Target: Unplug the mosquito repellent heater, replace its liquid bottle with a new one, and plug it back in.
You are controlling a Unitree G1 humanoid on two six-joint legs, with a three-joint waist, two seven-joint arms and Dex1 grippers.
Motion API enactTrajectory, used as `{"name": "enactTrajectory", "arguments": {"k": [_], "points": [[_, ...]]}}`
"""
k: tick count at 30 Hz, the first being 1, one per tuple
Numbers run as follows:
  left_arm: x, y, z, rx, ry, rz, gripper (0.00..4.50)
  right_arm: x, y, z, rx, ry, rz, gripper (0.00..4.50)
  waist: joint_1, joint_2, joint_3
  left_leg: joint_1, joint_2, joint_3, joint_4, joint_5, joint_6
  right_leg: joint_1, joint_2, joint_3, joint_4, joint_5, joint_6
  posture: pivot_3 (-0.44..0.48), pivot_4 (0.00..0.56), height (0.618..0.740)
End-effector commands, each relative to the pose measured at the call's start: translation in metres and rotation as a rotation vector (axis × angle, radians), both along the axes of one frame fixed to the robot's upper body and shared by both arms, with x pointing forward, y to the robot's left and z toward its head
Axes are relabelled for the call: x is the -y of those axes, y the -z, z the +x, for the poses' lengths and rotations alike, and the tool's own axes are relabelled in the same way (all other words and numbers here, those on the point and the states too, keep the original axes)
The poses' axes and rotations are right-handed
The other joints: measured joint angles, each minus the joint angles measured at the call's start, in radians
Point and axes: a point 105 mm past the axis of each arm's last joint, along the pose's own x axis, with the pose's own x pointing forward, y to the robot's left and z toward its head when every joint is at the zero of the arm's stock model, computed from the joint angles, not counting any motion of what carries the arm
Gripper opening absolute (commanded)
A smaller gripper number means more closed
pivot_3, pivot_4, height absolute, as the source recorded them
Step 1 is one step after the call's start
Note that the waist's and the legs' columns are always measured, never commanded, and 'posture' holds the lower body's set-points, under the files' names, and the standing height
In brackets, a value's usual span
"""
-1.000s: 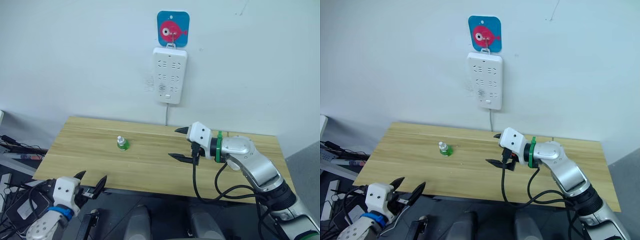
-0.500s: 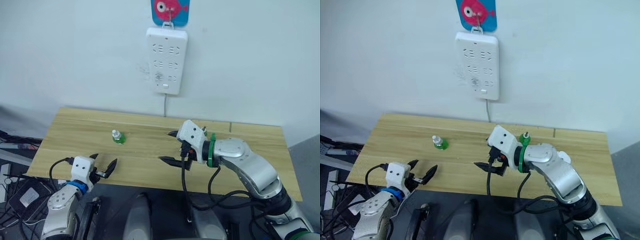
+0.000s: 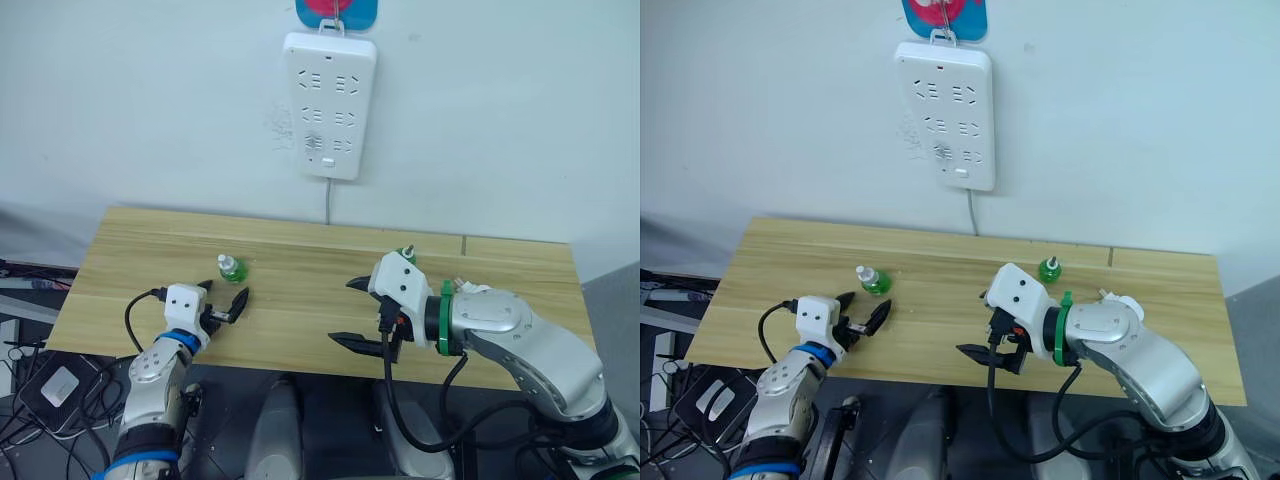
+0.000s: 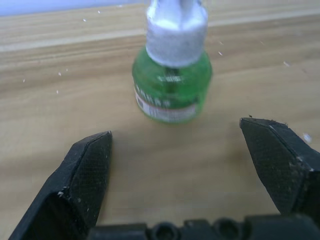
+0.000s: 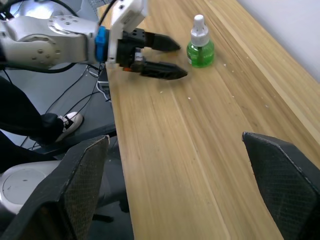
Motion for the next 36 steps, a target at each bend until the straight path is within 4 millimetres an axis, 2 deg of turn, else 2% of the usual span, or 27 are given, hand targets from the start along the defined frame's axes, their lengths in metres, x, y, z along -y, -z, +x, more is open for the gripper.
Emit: {"name": "enactTrajectory", "arguments": {"k": [1,8,9,15,16,20,22,26,28,34,36], "points": [[-0.005,-0.003,0.004,0.027,-0.031,-0.006,4.50,-0.002,-0.007,-0.010,0.014,-0.027,0.020,4.45,-0.004,0.000,0.002,0.000,0.000,0.000,0.000,0.000,0.000,0.000,0.000,0.000,0.000,0.000,0.000,-0.091,0.419,0.725],[0.001,-0.006,0.015,0.045,-0.021,-0.027,4.50,0.001,-0.004,-0.016,-0.010,-0.019,0.010,4.45,-0.005,-0.001,0.003,-0.004,0.000,0.000,0.000,0.000,0.000,-0.004,0.000,0.000,-0.001,0.001,0.001,-0.107,0.411,0.725],[0.003,-0.006,0.016,0.047,-0.013,-0.025,4.10,0.002,-0.004,-0.016,-0.013,-0.017,0.007,4.50,-0.005,-0.001,0.003,-0.004,0.000,0.000,0.000,0.000,0.000,-0.004,0.000,-0.001,-0.001,0.001,0.001,-0.109,0.411,0.725],[0.006,-0.008,0.022,0.070,-0.009,-0.007,2.44,0.006,-0.003,-0.014,-0.017,0.007,0.000,4.50,-0.007,-0.002,0.004,-0.004,0.000,0.002,0.000,0.000,0.000,-0.005,0.000,0.001,-0.001,0.001,0.003,-0.119,0.411,0.725],[0.004,-0.009,0.023,0.078,-0.029,0.001,2.29,0.007,-0.003,-0.014,-0.017,0.012,-0.002,4.50,-0.007,-0.002,0.005,-0.004,0.000,0.002,0.000,0.000,0.000,-0.005,0.000,0.001,-0.002,0.001,0.003,-0.121,0.412,0.725],[0.002,-0.013,0.025,0.100,-0.019,0.072,2.29,0.012,0.001,-0.013,-0.015,0.034,-0.012,4.50,-0.008,-0.002,0.005,-0.005,0.000,0.002,-0.001,0.000,0.000,-0.005,0.000,0.001,-0.005,0.002,0.004,-0.118,0.407,0.725],[0.007,-0.017,0.023,0.115,0.028,0.105,2.29,0.015,0.002,-0.011,-0.007,0.046,-0.009,4.50,-0.007,-0.002,0.005,-0.006,0.000,0.003,-0.001,0.000,0.000,-0.005,0.000,0.002,-0.007,0.002,0.005,-0.113,0.400,0.725],[0.041,-0.040,0.013,0.178,0.235,0.194,2.29,0.024,-0.001,-0.006,0.035,0.059,0.009,4.50,-0.005,-0.002,0.005,-0.007,0.001,0.003,-0.003,0.000,-0.001,-0.005,-0.001,0.001,-0.010,0.002,0.005,-0.097,0.368,0.725],[0.066,-0.056,0.004,0.197,0.378,0.223,2.29,0.031,-0.002,-0.004,0.061,0.063,0.018,4.50,-0.001,-0.002,0.004,-0.007,0.002,0.002,-0.003,0.002,-0.004,-0.004,-0.002,0.000,-0.011,0.003,0.004,-0.098,0.350,0.725],[0.119,-0.094,-0.021,0.136,0.766,0.178,2.29,0.041,-0.017,-0.007,0.063,0.038,0.130,4.50,-0.006,-0.003,0.002,-0.008,0.000,0.001,-0.003,0.002,-0.005,-0.004,-0.003,-0.001,-0.013,0.004,0.004,-0.126,0.289,0.725],[0.129,-0.106,-0.028,0.107,0.880,0.168,2.29,0.038,-0.022,-0.007,0.055,0.030,0.158,4.50,-0.009,-0.004,0.000,-0.008,0.000,0.001,-0.003,0.003,-0.006,-0.004,-0.002,-0.002,-0.013,0.004,0.004,-0.139,0.273,0.725]]}}
